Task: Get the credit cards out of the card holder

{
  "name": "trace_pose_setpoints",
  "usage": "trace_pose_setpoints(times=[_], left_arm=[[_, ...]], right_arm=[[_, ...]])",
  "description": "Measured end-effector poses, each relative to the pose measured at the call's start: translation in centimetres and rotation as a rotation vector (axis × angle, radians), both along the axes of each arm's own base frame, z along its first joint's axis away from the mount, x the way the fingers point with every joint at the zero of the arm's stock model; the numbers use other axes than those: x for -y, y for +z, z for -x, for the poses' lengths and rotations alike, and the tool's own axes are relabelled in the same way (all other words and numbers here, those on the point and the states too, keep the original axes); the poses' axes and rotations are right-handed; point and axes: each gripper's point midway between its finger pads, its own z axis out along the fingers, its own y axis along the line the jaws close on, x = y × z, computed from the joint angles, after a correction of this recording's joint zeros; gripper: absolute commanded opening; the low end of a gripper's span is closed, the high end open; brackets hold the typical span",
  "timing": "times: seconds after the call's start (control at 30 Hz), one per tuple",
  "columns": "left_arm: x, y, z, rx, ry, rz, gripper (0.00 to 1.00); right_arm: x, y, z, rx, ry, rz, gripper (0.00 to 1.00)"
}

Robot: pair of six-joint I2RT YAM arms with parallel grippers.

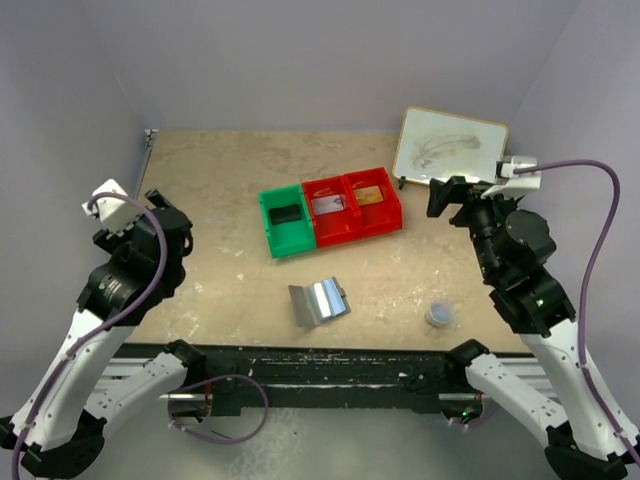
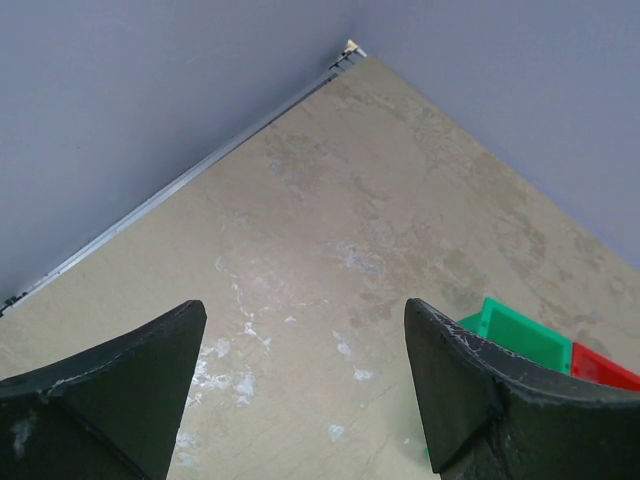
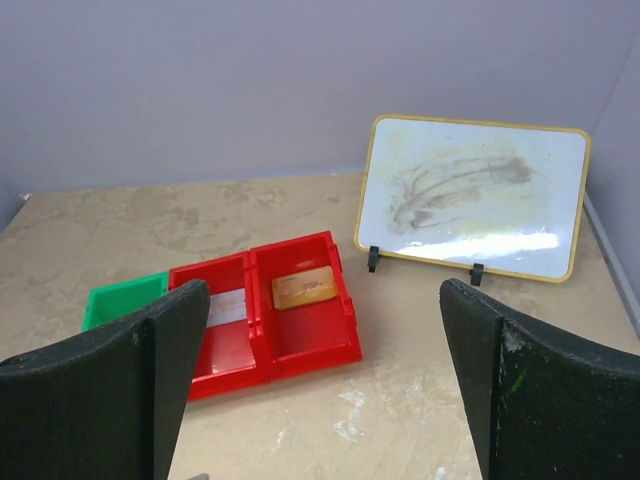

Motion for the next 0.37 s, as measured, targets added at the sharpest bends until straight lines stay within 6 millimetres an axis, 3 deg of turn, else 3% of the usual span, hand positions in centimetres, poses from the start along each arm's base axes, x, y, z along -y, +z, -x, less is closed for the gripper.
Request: trace_pose_setpoints(times=[0.23,0.37], left_arm=[[-1.2,3.4,1.9,0.109,-0.009,0.048,0.78],[-1.5,4.3,2.3,0.135,-0.013,0.055,0.79]], right_arm=[[0.6,1.6,1.7,0.061,0.021,0.001,1.0],[1.1,2.8,2.8,0.108,0.022,-0.018,1.0]])
